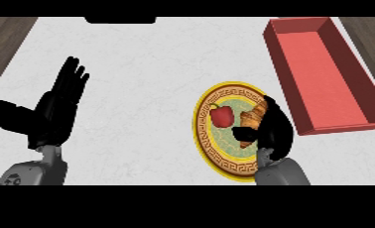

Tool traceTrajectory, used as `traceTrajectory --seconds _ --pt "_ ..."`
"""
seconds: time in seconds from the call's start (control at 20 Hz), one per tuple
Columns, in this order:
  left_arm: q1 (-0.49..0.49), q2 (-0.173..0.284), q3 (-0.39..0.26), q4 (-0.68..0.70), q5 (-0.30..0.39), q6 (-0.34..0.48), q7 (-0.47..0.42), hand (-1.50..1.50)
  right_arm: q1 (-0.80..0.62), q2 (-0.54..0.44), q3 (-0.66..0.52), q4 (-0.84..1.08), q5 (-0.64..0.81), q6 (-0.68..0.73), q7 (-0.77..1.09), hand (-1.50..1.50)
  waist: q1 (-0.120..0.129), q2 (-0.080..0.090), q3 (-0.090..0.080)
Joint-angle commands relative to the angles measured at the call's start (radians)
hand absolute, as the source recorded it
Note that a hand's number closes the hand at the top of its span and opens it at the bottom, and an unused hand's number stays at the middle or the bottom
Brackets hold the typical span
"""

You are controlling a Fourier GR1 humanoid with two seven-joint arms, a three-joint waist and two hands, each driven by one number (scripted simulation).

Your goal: Pick the croissant from the plate and place it in the cardboard box

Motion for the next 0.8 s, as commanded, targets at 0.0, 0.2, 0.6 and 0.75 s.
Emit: traceTrajectory --seconds 0.0,0.2,0.6,0.75 --pt "0.057 -0.028 -0.017 -0.083 -0.024 0.007 0.034 0.0 -0.031 0.003 -0.009 0.095 0.02 -0.033 0.009 1.5 0.003 0.0 0.0" --pt "-0.064 -0.052 -0.004 0.07 -0.031 0.0 -0.015 0.0 -0.093 0.003 0.089 0.11 0.1 -0.009 0.127 1.5 0.0 0.001 0.0" --pt "-0.031 -0.038 -0.014 -0.024 -0.024 -0.027 0.039 0.0 -0.255 0.003 0.211 0.167 0.093 0.159 -0.012 1.5 0.054 0.007 0.001" --pt "-0.072 -0.029 -0.019 0.015 -0.028 -0.051 0.018 0.0 -0.36 0.003 0.296 0.22 0.018 0.277 -0.202 1.5 0.106 0.027 0.001"
